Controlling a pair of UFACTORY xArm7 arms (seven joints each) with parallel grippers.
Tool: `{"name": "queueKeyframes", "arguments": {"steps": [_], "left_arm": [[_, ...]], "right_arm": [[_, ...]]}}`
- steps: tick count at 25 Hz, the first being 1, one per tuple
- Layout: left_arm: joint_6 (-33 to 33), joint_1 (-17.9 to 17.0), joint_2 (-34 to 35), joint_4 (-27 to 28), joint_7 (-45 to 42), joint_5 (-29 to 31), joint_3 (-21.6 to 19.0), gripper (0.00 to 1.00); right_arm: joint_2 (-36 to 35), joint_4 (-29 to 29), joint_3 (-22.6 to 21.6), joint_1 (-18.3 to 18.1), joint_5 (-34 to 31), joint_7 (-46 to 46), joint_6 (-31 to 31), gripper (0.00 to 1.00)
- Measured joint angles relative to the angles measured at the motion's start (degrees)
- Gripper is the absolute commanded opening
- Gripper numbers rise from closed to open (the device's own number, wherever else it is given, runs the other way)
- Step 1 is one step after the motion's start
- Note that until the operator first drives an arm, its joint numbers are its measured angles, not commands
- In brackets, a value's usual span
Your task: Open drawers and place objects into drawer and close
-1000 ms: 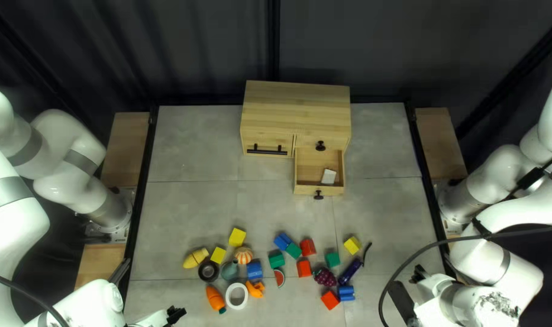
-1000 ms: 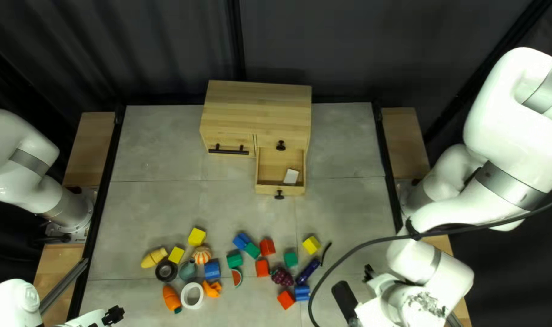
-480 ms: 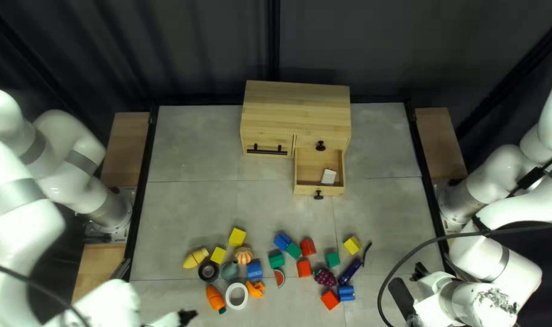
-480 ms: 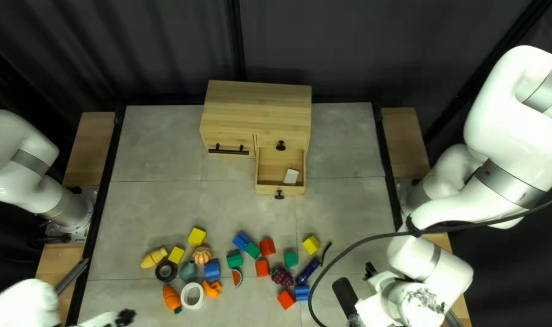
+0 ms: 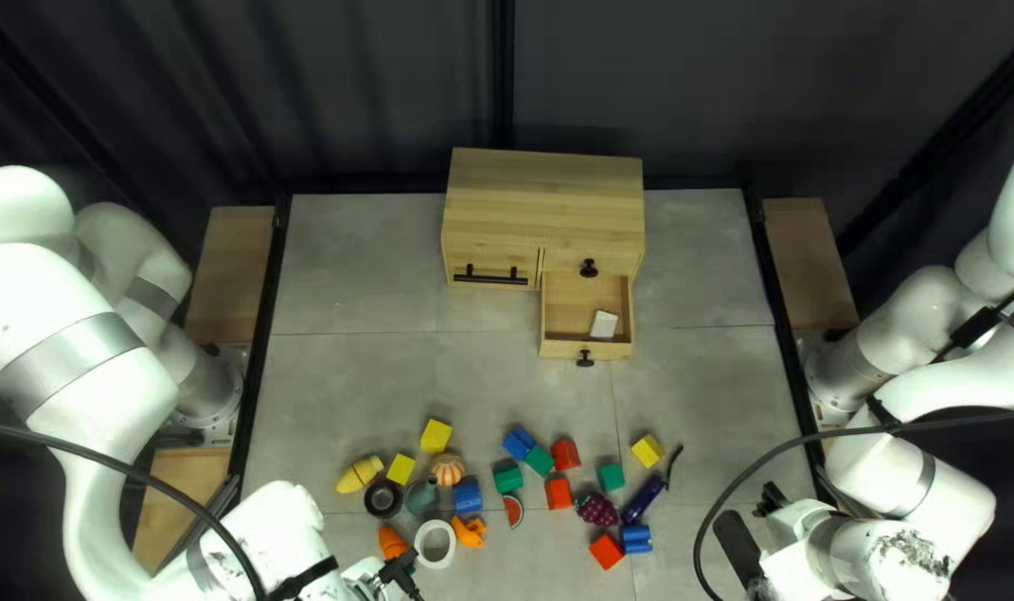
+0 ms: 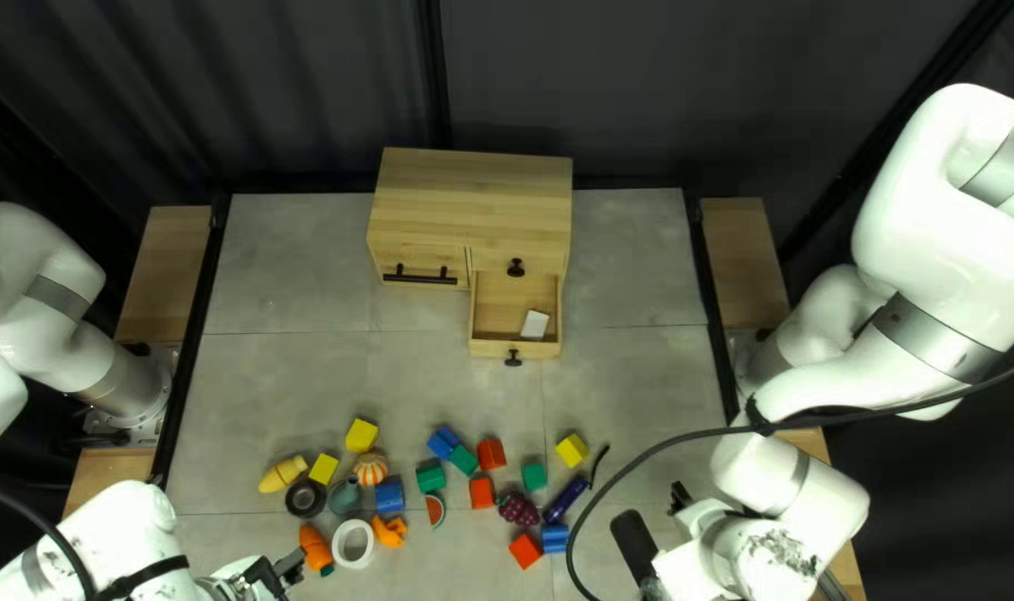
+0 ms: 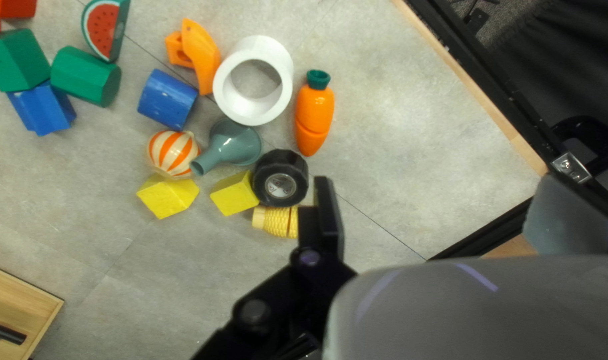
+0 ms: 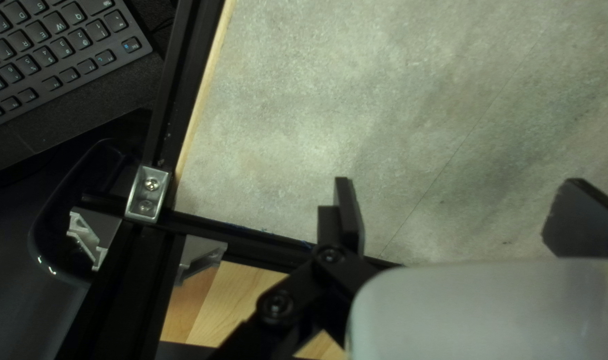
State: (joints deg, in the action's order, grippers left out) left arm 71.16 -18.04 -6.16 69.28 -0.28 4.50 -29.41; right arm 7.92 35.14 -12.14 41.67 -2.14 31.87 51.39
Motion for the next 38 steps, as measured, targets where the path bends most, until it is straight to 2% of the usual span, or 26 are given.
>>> {"name": "queueKeyframes", "arguments": {"steps": [4,7,9,16,20,29,38], "left_arm": [[1.7,-1.7,-6.1,6.7,-2.5,3.6,0.0,1.0],[-1.2,-2.9,-7.5,7.7,-4.6,6.4,0.3,1.0],[-5.5,-2.9,-6.3,4.8,-6.0,7.7,0.6,1.0],[-26.6,-2.0,1.0,-13.5,-15.9,12.5,2.5,1.0],[-34.1,-1.1,2.4,-19.6,-18.5,14.1,3.6,1.0],[-39.5,1.7,-2.0,-20.2,-12.3,12.0,4.8,1.0],[-34.5,4.0,-3.9,-18.2,-4.8,7.7,4.6,1.0]], "right_arm": [[0.0,0.0,0.0,0.0,0.0,0.0,0.0,1.0],[0.0,0.0,0.0,0.0,0.0,0.0,0.0,1.0],[0.0,0.0,0.0,0.0,0.0,0.0,0.0,1.0],[0.0,0.0,0.0,0.0,0.0,0.0,0.0,1.0],[0.0,0.0,0.0,0.0,0.0,0.0,0.0,1.0],[0.0,0.0,0.0,0.0,0.0,0.0,0.0,1.0],[0.0,0.0,0.0,0.0,0.0,0.0,0.0,1.0]]}}
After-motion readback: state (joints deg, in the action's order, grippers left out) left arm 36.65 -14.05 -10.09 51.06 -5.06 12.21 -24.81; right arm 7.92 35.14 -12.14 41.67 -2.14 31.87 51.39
